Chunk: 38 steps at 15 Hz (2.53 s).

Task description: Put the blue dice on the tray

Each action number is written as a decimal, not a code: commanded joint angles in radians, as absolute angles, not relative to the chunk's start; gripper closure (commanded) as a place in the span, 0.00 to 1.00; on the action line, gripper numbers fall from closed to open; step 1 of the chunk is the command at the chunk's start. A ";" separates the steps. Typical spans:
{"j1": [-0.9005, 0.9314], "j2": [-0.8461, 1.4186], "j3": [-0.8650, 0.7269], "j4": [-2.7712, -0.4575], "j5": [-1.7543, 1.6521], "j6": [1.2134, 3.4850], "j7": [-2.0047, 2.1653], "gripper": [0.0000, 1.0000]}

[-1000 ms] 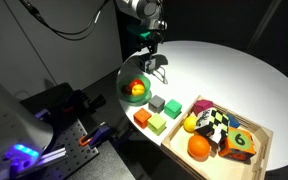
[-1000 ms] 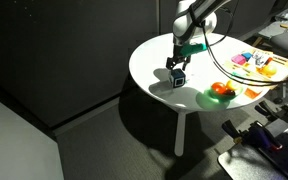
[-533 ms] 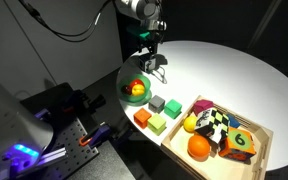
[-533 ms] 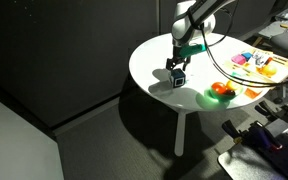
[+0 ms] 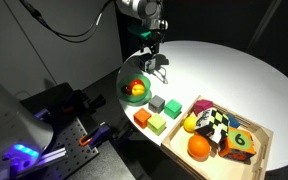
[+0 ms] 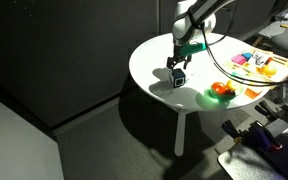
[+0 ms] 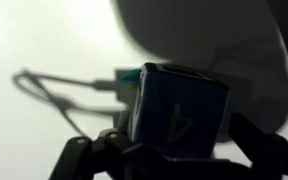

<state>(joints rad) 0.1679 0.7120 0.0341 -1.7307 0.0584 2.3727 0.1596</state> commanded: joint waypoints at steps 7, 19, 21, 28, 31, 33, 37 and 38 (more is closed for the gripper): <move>0.184 0.745 0.011 -1.695 0.006 2.356 0.204 0.00; 0.138 0.765 0.042 -1.687 0.044 2.359 0.145 0.00; 0.113 0.764 0.064 -1.689 0.060 2.358 0.105 0.00; 0.029 0.777 0.132 -1.682 0.136 2.335 -0.040 0.00; 0.016 0.784 0.134 -1.677 0.148 2.325 -0.054 0.00; 0.007 0.789 0.137 -1.669 0.160 2.308 -0.062 0.25; 0.001 0.792 0.136 -1.650 0.173 2.274 -0.061 0.52; 0.001 0.793 0.135 -1.646 0.175 2.267 -0.060 0.58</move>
<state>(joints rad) 0.0199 0.7660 0.1265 -1.6871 0.1529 2.3068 -0.0289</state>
